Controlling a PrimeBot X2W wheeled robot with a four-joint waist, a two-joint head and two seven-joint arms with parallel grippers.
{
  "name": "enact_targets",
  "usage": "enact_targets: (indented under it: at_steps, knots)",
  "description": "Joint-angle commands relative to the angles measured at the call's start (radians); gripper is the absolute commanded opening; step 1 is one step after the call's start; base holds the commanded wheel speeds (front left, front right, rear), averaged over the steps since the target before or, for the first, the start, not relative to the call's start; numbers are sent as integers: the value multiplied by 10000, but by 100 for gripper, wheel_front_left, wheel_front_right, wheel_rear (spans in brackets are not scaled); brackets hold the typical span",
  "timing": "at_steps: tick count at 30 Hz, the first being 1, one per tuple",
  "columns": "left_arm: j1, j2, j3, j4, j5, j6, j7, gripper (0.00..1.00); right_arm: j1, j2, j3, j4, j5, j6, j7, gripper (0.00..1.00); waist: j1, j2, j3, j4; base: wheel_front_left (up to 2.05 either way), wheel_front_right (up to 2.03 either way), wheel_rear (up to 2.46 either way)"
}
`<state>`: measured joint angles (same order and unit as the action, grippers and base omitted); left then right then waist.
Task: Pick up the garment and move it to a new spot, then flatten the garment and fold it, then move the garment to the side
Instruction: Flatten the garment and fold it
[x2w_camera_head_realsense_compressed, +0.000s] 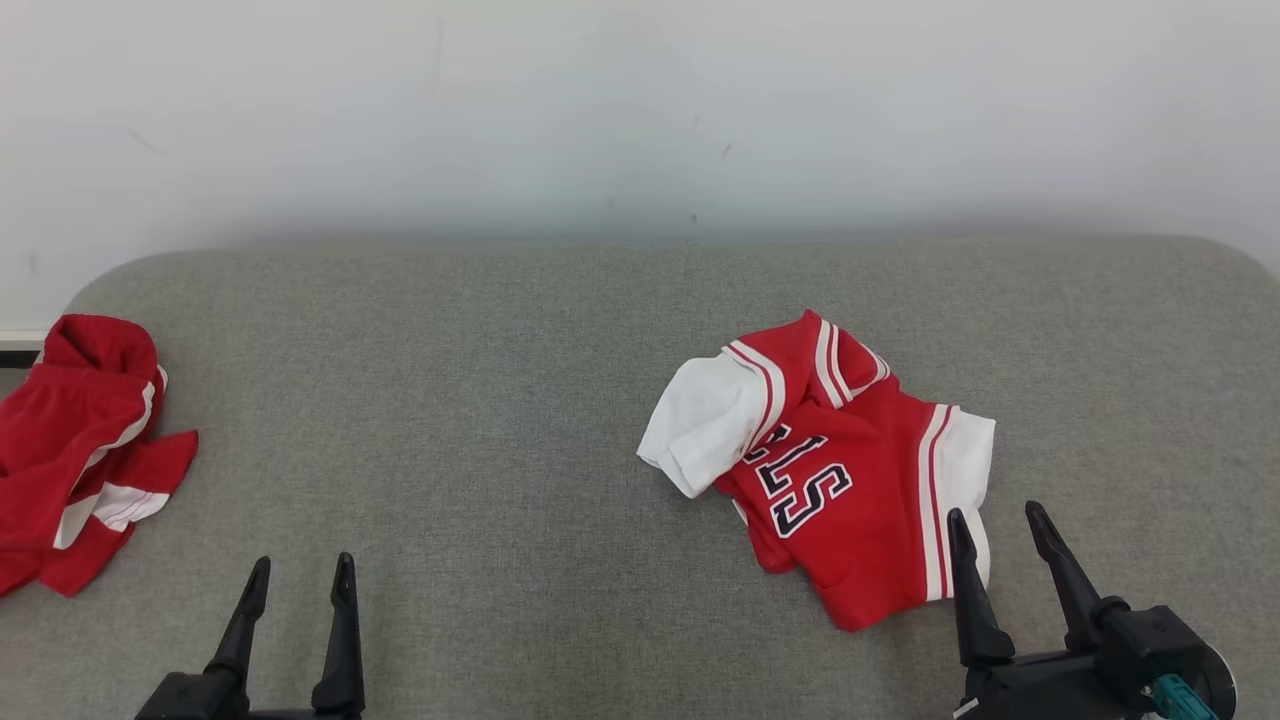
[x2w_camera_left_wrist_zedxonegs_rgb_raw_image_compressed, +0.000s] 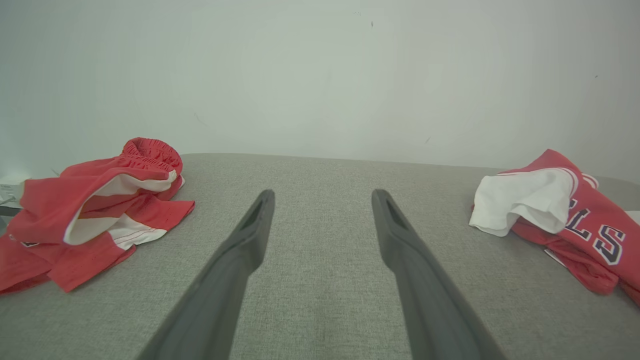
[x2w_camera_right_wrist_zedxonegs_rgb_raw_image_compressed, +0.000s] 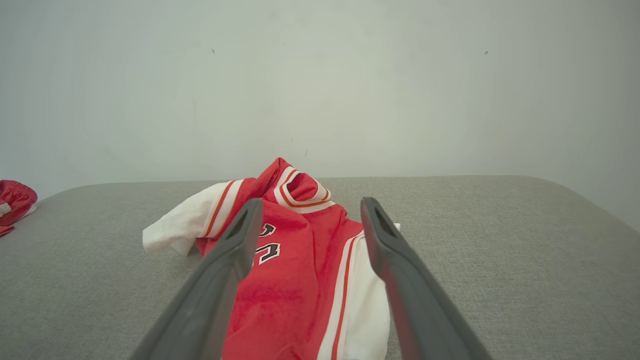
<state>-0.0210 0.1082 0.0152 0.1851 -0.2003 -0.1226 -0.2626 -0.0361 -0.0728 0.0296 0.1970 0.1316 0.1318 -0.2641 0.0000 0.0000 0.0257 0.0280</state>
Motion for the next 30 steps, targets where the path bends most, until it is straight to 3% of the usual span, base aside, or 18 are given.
enact_targets:
  at_steps: [1, 16, 23, 30]
  knots:
    - [-10, -36, 62, 48, 73, -1, -34, 100, 82, -32, 14, 13, 41, -22, -4, 100, 0, 0, -29, -10, 0, 0, 0]
    - [-190, 9, -183, 304, 247, -78, -35, 100, 103, -71, 106, 137, 83, -22, -4, 100, 0, 0, -276, -99, 0, 0, 0]
    - [-1469, 25, -1373, 919, 294, -70, -34, 100, -33, -58, 313, 182, 128, -22, -4, 100, 0, 0, -144, -359, 0, 0, 0]
    - [-3648, 132, -3523, 2255, -174, -75, -35, 100, -312, -21, 392, 213, 218, -22, -4, 100, 0, 0, 292, -1150, 0, 0, 0]
